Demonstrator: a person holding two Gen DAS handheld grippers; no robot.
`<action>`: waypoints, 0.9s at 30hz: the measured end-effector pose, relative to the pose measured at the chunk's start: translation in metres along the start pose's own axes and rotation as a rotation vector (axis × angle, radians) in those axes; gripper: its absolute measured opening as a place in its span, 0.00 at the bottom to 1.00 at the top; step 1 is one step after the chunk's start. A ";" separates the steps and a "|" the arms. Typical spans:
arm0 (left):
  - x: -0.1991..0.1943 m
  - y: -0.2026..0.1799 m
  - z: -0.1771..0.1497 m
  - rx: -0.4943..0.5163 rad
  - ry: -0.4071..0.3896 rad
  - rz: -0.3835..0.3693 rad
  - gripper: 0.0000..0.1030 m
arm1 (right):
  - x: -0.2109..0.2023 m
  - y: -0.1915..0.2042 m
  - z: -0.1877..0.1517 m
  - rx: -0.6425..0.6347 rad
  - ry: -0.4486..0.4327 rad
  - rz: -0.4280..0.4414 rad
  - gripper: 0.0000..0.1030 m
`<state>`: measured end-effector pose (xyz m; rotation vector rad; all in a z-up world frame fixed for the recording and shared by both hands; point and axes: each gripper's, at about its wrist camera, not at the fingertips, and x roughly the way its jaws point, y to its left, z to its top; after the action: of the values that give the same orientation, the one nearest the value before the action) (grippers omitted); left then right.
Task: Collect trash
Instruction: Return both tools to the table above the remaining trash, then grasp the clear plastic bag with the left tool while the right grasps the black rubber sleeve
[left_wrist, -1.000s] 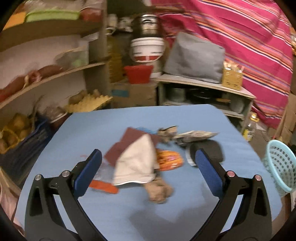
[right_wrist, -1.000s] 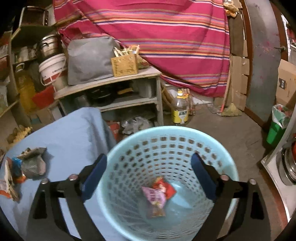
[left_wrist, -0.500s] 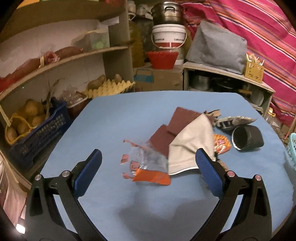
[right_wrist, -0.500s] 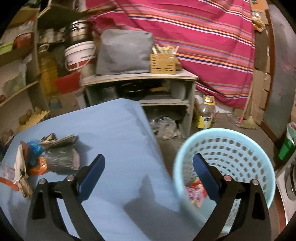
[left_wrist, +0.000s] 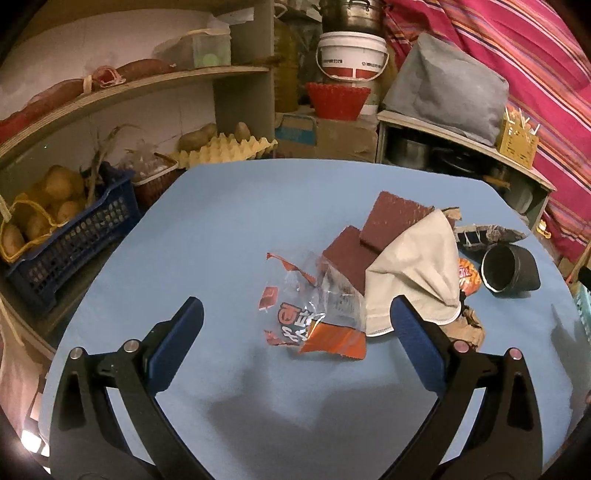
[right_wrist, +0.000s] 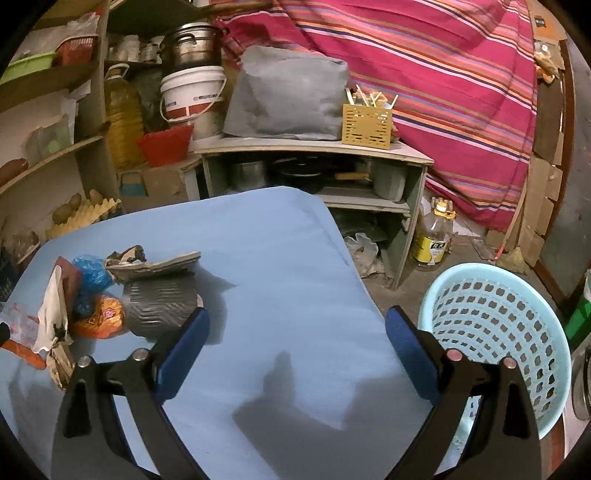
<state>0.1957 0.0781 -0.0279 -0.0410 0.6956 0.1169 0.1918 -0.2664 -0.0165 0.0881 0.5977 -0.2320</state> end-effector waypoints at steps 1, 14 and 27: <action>0.002 0.000 0.000 0.000 0.006 -0.001 0.95 | 0.000 0.002 -0.001 -0.002 0.001 0.001 0.91; 0.034 0.001 -0.001 -0.008 0.080 -0.051 0.67 | 0.012 0.030 -0.002 -0.047 0.029 0.038 0.91; 0.035 0.006 0.013 0.042 0.045 -0.048 0.04 | 0.035 0.085 -0.006 -0.102 0.097 0.159 0.96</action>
<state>0.2299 0.0882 -0.0409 -0.0205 0.7416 0.0554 0.2367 -0.1894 -0.0398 0.0482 0.6945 -0.0435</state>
